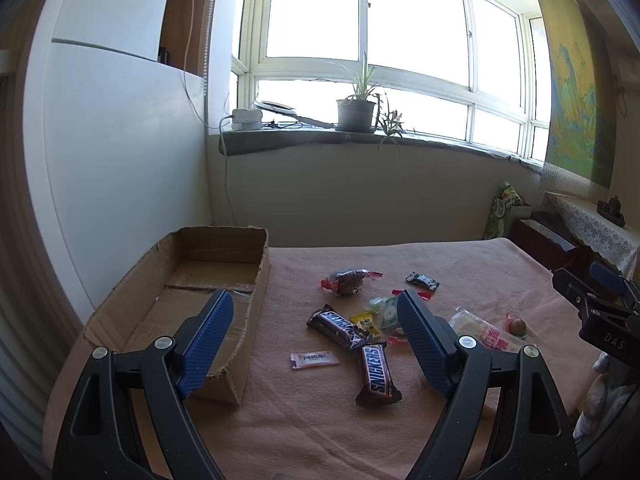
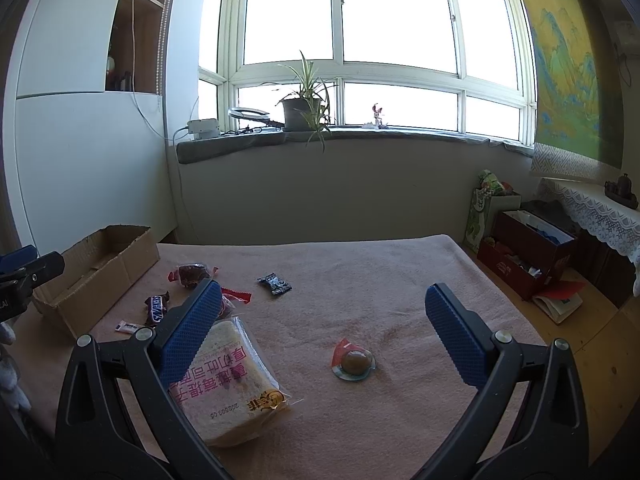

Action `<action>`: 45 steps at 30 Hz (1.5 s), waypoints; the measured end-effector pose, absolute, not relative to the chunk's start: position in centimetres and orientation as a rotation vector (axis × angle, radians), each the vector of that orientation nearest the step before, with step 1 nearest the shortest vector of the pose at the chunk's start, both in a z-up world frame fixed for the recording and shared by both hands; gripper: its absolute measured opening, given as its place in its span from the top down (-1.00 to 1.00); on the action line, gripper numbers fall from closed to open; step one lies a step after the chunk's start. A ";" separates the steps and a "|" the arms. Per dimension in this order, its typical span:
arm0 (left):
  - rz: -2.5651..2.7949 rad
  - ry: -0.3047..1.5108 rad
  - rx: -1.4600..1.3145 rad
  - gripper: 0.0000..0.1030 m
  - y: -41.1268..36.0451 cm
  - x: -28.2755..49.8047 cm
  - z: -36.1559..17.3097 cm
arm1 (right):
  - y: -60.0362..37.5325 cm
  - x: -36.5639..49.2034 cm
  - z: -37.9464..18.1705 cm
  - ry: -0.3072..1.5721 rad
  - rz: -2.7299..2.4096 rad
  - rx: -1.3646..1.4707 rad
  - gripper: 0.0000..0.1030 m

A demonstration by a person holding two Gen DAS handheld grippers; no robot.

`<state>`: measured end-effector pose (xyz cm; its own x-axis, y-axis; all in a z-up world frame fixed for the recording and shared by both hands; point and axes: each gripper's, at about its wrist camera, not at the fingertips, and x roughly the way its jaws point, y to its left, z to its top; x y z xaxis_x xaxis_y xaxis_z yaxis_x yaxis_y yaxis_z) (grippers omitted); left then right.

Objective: Organize snacks

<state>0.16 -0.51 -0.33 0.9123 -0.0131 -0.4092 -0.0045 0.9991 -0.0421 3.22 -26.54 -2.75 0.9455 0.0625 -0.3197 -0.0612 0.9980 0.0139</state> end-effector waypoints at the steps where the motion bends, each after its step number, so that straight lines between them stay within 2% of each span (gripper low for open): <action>1: -0.004 0.422 -0.042 -0.64 -0.5 0.2 -0.3 | -26.5 3.2 -2.8 0.326 0.063 0.003 -1.00; 45: -0.030 0.442 -0.039 -0.64 -1.3 0.0 -0.5 | -26.4 3.3 -3.6 0.351 0.079 0.000 -1.00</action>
